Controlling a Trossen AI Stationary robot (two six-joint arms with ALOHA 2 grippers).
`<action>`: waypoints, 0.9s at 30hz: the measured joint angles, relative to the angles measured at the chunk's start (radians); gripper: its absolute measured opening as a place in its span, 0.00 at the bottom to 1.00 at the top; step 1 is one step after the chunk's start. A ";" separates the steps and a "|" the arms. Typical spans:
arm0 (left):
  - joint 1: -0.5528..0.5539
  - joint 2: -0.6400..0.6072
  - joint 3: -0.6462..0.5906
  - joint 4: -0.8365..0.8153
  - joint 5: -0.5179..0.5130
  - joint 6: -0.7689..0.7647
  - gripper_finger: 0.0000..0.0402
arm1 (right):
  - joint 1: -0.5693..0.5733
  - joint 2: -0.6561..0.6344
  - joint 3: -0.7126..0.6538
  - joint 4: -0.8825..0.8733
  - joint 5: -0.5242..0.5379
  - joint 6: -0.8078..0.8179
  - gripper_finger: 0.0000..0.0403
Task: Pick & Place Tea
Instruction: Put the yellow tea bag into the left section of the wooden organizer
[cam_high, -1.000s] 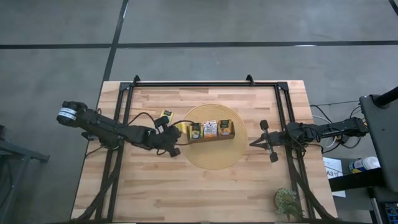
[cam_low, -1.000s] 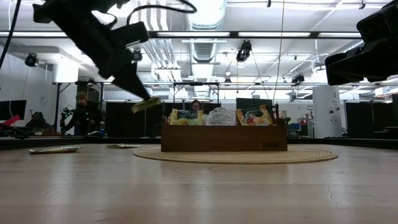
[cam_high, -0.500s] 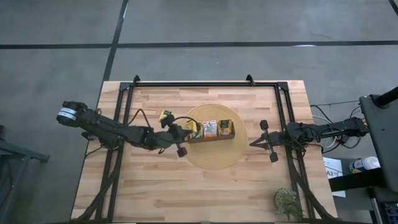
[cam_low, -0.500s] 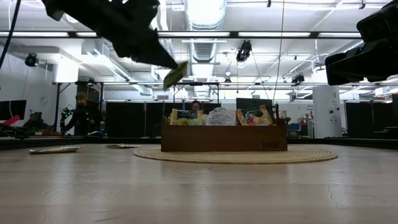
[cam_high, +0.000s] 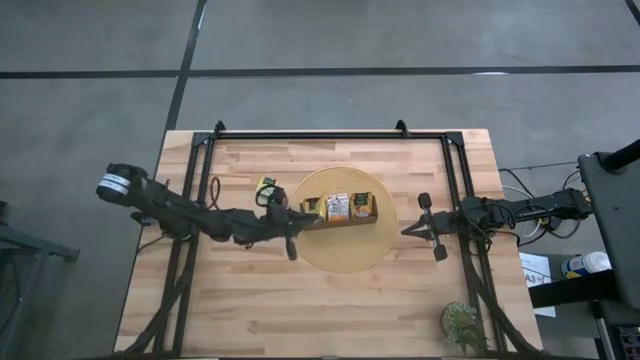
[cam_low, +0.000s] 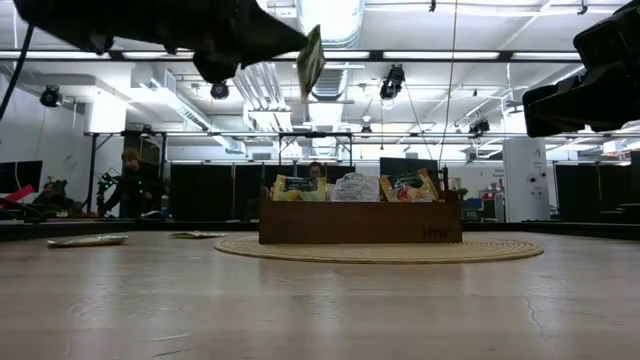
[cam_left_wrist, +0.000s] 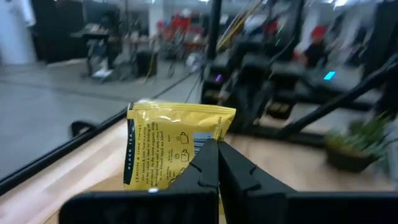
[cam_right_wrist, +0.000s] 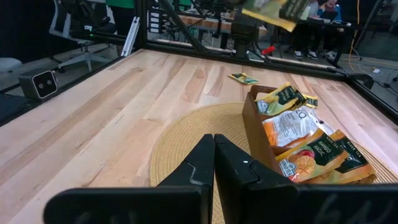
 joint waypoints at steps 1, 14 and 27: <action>0.000 0.011 -0.015 0.060 0.016 0.000 0.00 | 0.000 0.000 0.000 0.000 0.000 -0.001 0.02; 0.006 0.118 -0.054 0.159 0.094 -0.056 0.00 | 0.000 -0.001 0.000 0.000 0.000 -0.001 0.02; 0.033 0.051 0.068 -0.266 0.211 -0.218 0.00 | 0.000 -0.001 0.000 0.000 0.000 0.000 0.02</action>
